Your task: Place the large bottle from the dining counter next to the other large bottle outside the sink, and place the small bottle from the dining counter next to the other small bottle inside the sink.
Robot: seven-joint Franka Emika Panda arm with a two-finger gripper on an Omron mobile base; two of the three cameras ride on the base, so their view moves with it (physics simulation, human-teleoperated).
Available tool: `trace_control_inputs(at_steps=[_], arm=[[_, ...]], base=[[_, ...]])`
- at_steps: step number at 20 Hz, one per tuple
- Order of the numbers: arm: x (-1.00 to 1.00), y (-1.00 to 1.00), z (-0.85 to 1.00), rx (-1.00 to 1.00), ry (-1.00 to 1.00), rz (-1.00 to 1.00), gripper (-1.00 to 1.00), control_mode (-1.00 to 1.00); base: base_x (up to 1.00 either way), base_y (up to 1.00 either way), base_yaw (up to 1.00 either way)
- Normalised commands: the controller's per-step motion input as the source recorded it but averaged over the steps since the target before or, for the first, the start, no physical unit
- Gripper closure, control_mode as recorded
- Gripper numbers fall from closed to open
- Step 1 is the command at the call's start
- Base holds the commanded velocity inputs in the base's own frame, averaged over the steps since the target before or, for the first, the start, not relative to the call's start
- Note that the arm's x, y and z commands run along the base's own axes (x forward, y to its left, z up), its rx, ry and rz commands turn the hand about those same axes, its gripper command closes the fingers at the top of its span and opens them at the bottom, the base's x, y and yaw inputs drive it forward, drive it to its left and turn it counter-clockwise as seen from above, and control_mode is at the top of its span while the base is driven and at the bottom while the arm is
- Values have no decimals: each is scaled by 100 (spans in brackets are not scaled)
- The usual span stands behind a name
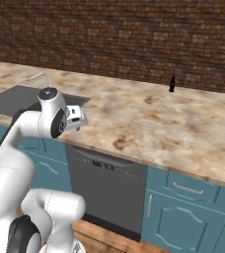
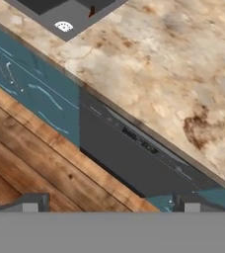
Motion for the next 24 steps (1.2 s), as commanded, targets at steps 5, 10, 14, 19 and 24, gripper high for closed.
trace_control_inputs(at_steps=[5,10,14,19,24], arm=[[0,0,0,0,0,0,-100,100],[0,0,0,0,0,0,-100,100],[0,0,0,0,0,0,-100,100],[0,0,0,0,0,0,-100,100],[0,0,0,0,0,0,-100,100]], base=[[0,-100,0],[1,-100,0],[16,-100,0],[29,-100,0],[30,-100,0]])
